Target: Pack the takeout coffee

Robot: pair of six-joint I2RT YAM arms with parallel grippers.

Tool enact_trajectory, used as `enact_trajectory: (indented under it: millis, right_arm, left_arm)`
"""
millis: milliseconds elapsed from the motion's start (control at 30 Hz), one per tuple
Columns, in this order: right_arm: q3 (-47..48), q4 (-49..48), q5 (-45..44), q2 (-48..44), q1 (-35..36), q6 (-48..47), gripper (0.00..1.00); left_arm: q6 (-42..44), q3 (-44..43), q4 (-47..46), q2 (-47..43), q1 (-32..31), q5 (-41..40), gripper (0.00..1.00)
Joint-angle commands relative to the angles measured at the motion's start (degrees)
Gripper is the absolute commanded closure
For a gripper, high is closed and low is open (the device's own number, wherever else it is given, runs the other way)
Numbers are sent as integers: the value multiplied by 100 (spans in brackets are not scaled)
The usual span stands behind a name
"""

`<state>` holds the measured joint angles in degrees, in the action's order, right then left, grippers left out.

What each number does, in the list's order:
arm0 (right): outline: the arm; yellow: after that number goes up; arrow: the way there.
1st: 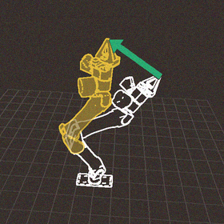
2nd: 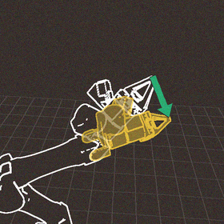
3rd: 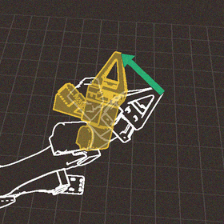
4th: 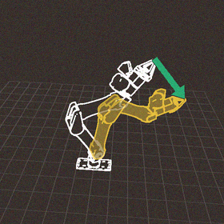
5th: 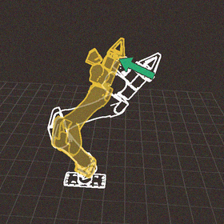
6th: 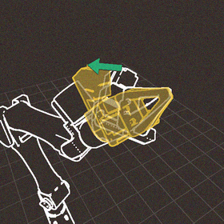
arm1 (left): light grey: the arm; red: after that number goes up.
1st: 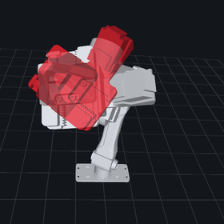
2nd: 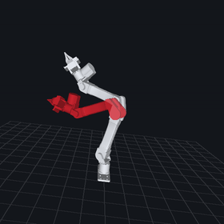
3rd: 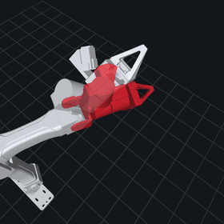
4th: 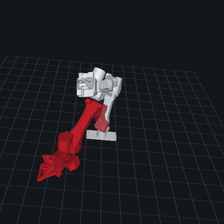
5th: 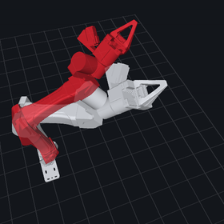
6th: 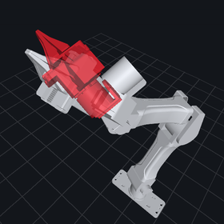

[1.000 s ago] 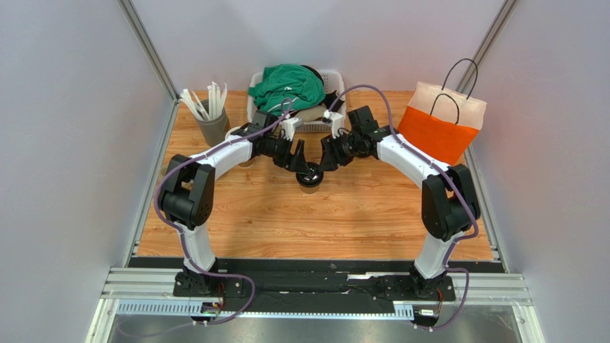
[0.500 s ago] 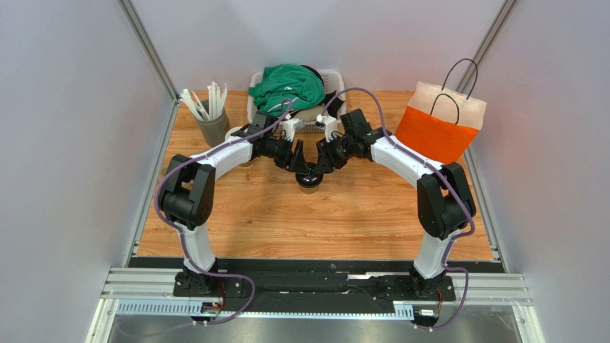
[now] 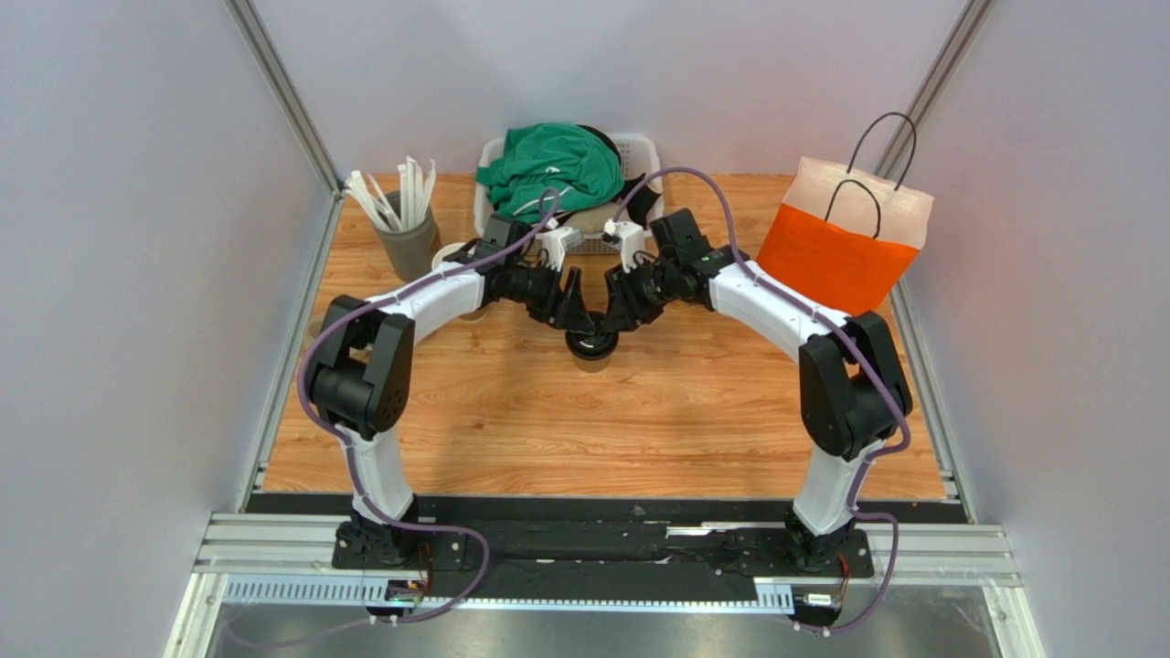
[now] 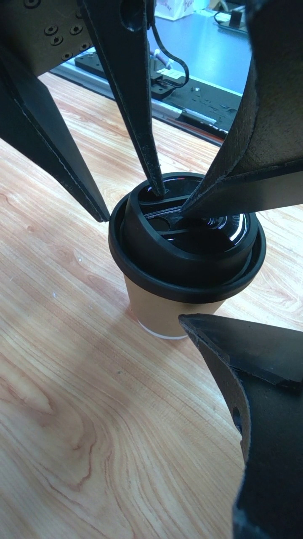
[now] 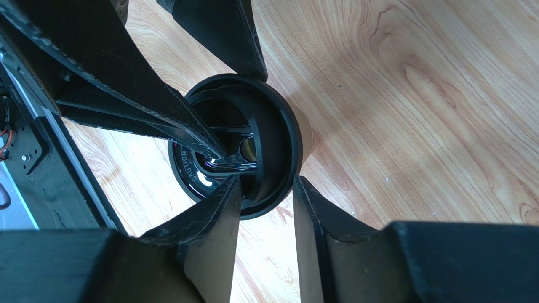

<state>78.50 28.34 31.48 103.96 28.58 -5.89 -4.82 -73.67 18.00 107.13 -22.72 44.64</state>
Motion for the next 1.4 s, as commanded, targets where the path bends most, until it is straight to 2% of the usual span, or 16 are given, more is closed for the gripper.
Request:
enact_trajectory:
  millis: [0,200,467,700,1000,1133,1367]
  right_arm:
    - [25,49,-257,151,95,-219,59]
    - [104,181,-283,-218,104,-386,49]
    - [87,234,-266,-377,104,-510,46]
    - [52,225,-336,-526,95,-597,46]
    - [-98,84,-398,-711,87,-642,47]
    - [-115,67,-310,-702,87,-615,48]
    - [-159,40,-204,-676,87,-598,49]
  left_arm:
    - [148,125,-25,185,22,-272,35]
    - [165,-33,63,-43,22,-88,27]
    - [473,-516,590,-351,31,123,21]
    - [447,-710,679,-649,57,299,20]
    - [622,-201,582,-966,163,378,21]
    - [553,-95,450,-861,163,729,23]
    - [306,-34,196,-597,163,871,25]
